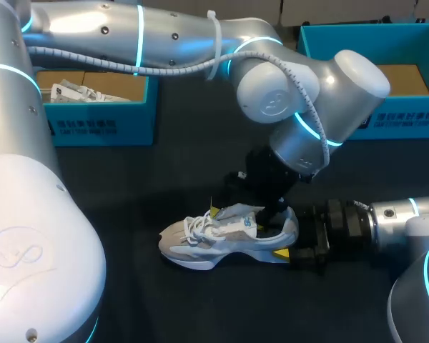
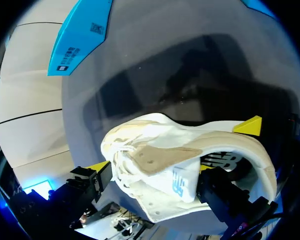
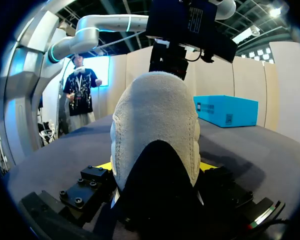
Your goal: Take the shoe out of the shoebox, open the shoe tongue, remove and reinsert the insole, then place the shoe into the shoebox
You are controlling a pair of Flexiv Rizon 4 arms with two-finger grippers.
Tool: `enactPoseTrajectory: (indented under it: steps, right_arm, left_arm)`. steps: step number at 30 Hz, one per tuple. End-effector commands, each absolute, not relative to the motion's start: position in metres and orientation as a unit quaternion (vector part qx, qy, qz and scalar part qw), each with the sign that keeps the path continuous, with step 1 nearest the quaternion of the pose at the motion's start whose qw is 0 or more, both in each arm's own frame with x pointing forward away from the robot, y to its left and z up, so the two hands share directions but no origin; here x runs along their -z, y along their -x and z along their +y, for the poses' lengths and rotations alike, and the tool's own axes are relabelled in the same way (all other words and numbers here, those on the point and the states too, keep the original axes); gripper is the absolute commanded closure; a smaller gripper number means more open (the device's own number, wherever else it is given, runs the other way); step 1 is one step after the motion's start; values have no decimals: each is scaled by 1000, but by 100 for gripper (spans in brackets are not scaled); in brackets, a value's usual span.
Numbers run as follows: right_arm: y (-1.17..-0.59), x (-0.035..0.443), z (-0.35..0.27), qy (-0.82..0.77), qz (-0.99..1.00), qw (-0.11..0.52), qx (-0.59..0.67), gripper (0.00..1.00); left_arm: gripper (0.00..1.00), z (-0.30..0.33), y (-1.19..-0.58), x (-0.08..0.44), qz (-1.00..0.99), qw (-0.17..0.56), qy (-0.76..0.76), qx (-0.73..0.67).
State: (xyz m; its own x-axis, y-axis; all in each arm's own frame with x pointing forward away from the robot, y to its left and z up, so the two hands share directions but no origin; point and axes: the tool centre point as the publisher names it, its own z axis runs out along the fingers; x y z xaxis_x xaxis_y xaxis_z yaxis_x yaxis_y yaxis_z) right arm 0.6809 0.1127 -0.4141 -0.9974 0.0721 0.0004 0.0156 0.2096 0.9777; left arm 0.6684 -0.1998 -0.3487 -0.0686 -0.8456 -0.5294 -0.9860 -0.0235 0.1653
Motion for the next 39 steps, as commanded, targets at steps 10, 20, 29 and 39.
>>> enactPoseTrajectory:
  steps: [10,20,29,39]
  right_arm:
    - [-680,412,114,-28,779,22,-626,100]
    - [-680,412,114,-28,779,22,-626,100]
    - [-680,412,114,-28,779,22,-626,100]
    - [-680,412,114,-28,779,22,-626,100]
  left_arm:
    - [37,-193,-660,327,638,146,718,-236]
    - [58,-189,-658,315,638,133,726,-219]
    - [75,-190,-654,309,631,139,737,-197]
    - [100,-179,-658,302,621,117,754,-177]
